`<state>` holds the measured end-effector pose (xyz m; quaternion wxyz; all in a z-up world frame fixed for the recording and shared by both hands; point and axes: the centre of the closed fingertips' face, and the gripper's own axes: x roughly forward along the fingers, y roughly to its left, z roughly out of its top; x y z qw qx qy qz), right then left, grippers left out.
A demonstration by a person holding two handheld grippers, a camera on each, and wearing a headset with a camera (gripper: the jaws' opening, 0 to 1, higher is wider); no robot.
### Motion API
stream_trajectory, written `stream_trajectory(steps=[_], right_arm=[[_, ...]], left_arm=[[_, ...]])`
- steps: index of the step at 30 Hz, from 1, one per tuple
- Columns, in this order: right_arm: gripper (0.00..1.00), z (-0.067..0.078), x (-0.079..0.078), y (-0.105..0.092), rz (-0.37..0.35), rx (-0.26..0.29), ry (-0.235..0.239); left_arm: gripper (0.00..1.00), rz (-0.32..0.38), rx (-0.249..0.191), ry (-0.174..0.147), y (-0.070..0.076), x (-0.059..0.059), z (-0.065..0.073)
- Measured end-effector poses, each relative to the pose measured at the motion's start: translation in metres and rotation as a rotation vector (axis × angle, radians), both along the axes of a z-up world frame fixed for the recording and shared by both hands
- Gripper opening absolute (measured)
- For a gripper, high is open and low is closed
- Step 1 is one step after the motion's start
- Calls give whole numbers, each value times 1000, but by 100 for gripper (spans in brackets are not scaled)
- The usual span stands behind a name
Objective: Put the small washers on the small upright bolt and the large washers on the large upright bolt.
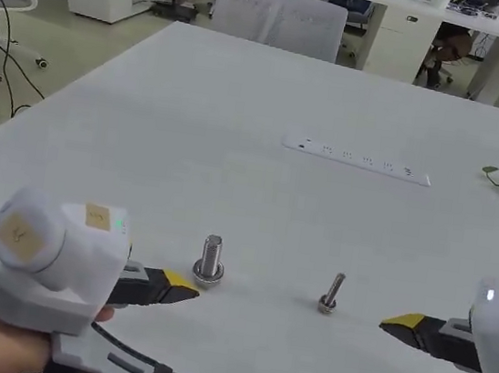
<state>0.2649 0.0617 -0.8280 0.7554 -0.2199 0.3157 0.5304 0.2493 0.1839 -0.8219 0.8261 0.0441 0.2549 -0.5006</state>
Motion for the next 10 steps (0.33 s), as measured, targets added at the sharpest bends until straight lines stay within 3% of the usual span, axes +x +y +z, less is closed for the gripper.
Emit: stream_trajectory(steps=[10], right_arm=[[86, 1, -5, 5, -25, 87, -38]], left_arm=[[78, 0, 0, -2, 0, -1, 1]])
